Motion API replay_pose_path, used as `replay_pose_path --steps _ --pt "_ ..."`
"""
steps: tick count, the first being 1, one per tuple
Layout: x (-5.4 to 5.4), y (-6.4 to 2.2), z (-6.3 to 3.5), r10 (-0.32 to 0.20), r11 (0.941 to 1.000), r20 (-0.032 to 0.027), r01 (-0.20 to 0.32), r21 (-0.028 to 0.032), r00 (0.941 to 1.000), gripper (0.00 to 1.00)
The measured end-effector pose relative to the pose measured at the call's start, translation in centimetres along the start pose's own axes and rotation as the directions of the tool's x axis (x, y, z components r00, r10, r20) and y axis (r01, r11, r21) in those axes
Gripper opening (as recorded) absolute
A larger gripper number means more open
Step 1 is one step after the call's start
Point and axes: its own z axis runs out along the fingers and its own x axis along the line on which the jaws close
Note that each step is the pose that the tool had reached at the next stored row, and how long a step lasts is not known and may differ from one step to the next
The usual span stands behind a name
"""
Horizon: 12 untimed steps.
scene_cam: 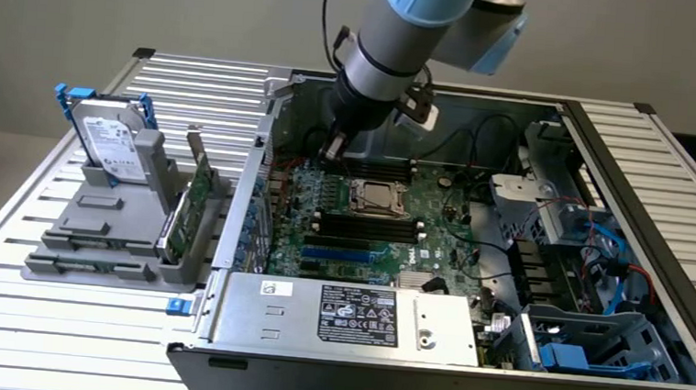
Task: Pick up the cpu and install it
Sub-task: 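Close the cpu cover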
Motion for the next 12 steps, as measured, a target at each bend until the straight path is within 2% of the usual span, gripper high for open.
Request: replay_pose_path --steps 5,7,12 --pt "0.01 -0.1 -0.17 0.035 0.9994 -0.0176 -0.035 -0.0031 0.9992 0.11" --pt "-0.02 -0.16 -0.21 0.042 0.9991 -0.0203 -0.042 -0.0011 0.9989 0.11" --pt "-0.16 -0.5 -0.16 0.051 0.9987 -0.022 -0.051 0.0067 0.9984 0.11"
